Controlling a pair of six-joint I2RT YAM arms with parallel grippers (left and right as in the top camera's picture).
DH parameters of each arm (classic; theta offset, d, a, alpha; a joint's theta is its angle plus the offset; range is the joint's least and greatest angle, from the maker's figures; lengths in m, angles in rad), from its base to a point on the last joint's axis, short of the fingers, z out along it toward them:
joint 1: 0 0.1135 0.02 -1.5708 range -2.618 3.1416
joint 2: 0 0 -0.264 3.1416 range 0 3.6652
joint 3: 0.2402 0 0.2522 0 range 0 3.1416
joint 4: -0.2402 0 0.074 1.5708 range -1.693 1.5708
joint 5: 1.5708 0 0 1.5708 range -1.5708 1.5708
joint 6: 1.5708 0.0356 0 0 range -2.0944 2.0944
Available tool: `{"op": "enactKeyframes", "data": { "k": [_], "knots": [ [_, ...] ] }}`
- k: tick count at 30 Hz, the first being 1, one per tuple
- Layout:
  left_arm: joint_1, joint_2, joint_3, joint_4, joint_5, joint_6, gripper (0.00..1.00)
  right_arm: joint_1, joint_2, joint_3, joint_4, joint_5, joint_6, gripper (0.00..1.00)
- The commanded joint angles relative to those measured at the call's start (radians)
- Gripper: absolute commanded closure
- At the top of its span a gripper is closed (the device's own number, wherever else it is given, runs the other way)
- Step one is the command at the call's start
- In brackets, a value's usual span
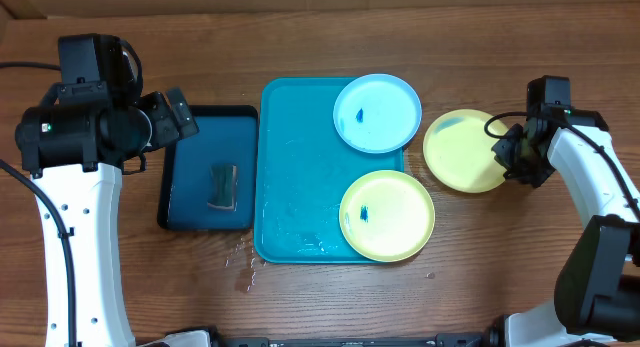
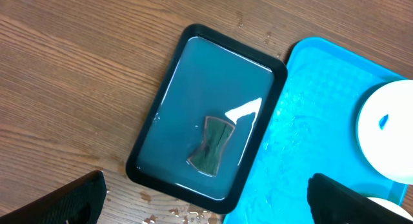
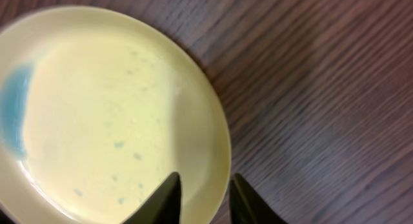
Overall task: Clean dirty plates on tray and stack at the side
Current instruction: 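Lower the yellow plate onto the table and release it with the right gripper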
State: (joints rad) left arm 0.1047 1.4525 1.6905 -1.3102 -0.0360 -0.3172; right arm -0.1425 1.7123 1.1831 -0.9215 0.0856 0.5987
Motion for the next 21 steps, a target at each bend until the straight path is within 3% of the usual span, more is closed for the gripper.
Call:
{"op": "enactKeyframes", "data": {
  "k": [1, 7, 21],
  "knots": [
    [0.000, 0.000, 0.008, 0.002, -0.012, -0.020, 0.00, -0.003, 0.000, -0.004, -0.008, -0.002, -0.004, 0.69],
    [0.000, 0.000, 0.008, 0.002, -0.012, -0.020, 0.00, -0.003, -0.026, 0.043, -0.064, -0.089, -0.131, 0.63],
    [0.000, 0.000, 0.008, 0.002, -0.012, -0.020, 0.00, -0.003, -0.098, 0.095, -0.250, -0.272, -0.241, 0.57]
  ]
}}
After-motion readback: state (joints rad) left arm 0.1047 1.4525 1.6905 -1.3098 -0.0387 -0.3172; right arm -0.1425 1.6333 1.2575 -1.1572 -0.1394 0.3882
